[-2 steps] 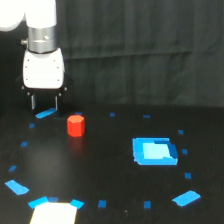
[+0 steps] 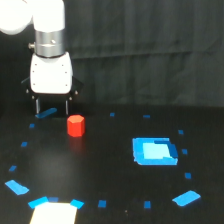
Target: Pick up the red object from the table
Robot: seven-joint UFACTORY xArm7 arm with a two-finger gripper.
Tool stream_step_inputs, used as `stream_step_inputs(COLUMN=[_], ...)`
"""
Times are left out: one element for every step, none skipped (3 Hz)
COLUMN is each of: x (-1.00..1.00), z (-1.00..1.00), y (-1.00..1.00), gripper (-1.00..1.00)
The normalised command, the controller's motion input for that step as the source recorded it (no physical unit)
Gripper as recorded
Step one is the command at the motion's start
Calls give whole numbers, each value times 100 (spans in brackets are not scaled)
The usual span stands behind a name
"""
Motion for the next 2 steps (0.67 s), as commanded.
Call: stream_step_inputs(x=[52, 100], z=[-26, -43], y=[-61, 93], gripper=[-64, -100])
